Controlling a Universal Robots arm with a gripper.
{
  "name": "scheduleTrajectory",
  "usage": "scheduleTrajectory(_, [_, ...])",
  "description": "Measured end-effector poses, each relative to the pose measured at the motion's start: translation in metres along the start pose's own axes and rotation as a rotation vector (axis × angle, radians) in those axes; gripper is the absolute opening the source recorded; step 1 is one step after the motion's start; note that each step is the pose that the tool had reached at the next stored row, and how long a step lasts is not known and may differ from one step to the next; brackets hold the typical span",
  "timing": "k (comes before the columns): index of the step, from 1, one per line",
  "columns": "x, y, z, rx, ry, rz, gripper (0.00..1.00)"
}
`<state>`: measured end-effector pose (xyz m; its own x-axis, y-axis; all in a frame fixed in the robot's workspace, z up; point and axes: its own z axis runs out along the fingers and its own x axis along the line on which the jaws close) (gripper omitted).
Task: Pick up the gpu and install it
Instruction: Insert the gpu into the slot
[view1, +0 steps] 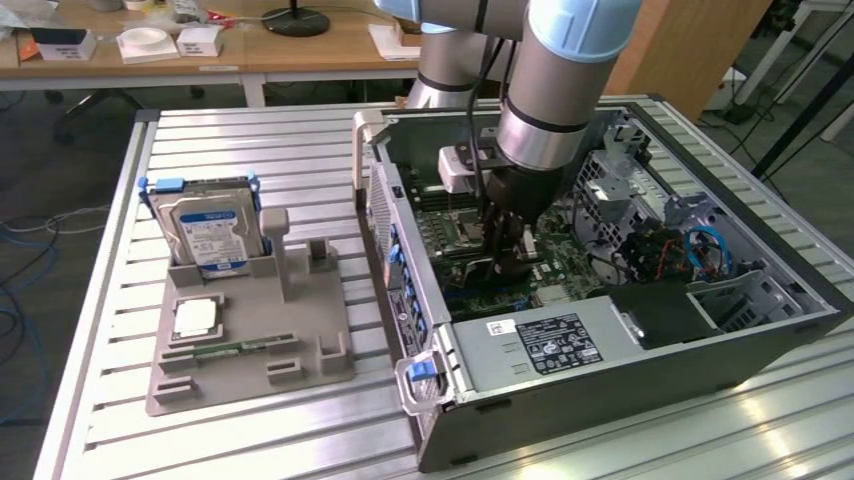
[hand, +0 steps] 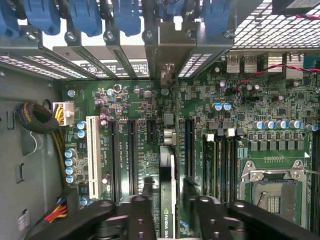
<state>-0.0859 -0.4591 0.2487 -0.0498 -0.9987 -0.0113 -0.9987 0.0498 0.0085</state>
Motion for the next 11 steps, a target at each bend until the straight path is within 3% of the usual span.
scheduleTrajectory(3, [0.000,-0.0001,-0.0001,0.0000,-0.0009,0.000,0.45])
scheduleTrajectory(4, [0.000,0.0000,-0.0015,0.0000,-0.0042,0.000,0.51])
scheduleTrajectory(11, [0.000,0.0002,-0.0307,0.0001,-0.0057,0.000,0.51])
